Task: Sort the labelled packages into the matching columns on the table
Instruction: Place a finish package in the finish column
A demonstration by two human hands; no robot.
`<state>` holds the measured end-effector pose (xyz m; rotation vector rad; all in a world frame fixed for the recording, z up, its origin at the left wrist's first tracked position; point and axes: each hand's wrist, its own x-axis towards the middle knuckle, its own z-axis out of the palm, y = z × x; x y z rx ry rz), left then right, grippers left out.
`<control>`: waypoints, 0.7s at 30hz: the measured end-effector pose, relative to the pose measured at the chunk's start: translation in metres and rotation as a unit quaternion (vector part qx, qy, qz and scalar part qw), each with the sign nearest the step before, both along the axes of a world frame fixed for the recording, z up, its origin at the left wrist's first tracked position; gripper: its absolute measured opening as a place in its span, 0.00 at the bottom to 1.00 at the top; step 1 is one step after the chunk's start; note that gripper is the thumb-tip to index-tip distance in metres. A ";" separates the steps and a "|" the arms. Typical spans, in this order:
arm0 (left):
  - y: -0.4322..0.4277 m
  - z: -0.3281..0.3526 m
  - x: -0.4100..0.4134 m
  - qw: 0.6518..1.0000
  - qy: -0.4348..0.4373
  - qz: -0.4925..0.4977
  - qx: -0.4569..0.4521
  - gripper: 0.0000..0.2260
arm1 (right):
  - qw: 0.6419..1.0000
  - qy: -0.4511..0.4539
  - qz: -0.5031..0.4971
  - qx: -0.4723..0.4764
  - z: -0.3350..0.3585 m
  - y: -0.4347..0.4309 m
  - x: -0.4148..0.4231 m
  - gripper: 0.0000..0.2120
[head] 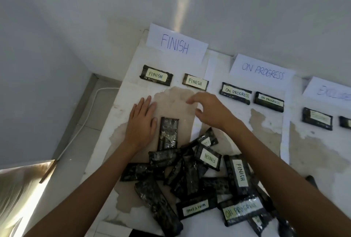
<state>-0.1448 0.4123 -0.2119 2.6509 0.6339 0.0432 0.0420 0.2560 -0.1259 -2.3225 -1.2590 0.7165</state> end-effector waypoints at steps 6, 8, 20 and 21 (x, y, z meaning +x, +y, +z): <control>-0.008 0.000 -0.007 1.000 0.008 -0.006 0.006 0.25 | 0.985 -0.018 0.105 -0.138 -0.004 -0.070 -0.015 0.24; -0.007 0.002 -0.007 1.000 0.006 -0.001 -0.006 0.25 | 0.980 -0.063 0.128 -0.137 -0.011 -0.081 -0.021 0.24; -0.038 0.051 0.010 0.983 -0.090 0.061 -0.147 0.17 | 0.996 0.035 -0.073 -0.035 0.001 -0.102 -0.018 0.08; -0.045 0.057 0.011 0.982 -0.088 0.063 -0.156 0.16 | 0.990 0.068 -0.119 -0.020 0.006 -0.104 -0.018 0.08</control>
